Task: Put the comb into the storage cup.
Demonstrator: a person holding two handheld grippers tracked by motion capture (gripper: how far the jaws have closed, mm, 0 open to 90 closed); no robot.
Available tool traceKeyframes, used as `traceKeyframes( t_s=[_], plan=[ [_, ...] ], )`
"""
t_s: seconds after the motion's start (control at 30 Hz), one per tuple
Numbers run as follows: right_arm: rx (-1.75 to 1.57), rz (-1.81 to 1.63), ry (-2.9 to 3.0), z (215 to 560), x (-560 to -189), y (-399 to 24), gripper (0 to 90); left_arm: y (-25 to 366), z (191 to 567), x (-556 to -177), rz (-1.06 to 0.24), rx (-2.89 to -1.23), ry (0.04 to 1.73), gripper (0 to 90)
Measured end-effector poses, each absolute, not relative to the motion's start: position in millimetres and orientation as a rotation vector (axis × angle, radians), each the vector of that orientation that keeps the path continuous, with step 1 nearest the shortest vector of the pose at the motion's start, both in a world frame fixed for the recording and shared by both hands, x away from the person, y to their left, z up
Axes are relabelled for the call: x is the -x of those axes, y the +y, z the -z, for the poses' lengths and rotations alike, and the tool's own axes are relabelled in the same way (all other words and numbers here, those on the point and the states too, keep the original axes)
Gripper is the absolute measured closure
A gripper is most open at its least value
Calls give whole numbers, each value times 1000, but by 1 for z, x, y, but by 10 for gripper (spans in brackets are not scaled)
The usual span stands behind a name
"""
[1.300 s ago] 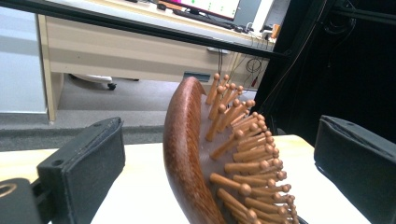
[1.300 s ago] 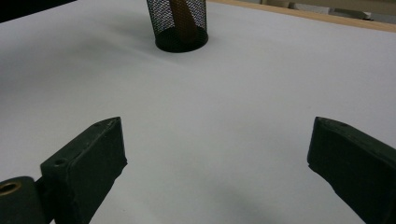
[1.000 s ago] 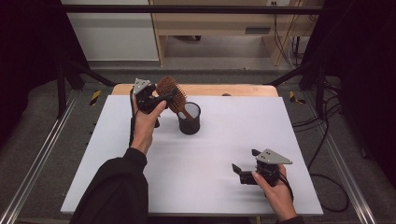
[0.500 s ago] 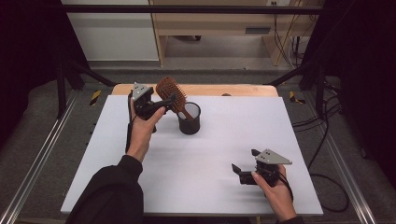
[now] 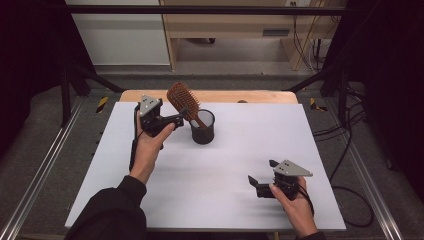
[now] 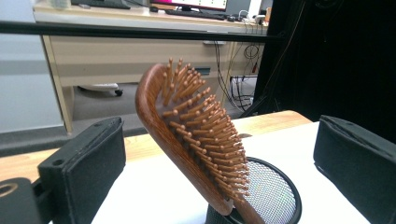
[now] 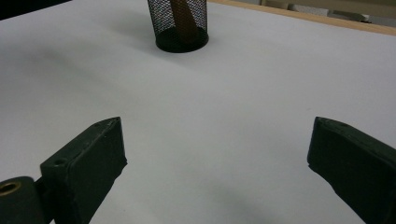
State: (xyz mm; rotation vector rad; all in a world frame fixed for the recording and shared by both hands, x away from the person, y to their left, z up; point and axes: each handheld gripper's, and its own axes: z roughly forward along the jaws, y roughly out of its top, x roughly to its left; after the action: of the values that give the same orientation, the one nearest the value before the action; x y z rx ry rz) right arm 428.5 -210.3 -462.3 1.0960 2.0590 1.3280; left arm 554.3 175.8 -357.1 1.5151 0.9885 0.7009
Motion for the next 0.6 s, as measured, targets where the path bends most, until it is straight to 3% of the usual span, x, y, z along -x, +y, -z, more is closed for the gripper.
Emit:
traceKeyframes(
  t_s=[0.6],
  plan=[
    [-1090, -1318, 2050, 462, -428, -211, 51, 207, 344, -521, -718, -1500, 962, 25]
  ],
)
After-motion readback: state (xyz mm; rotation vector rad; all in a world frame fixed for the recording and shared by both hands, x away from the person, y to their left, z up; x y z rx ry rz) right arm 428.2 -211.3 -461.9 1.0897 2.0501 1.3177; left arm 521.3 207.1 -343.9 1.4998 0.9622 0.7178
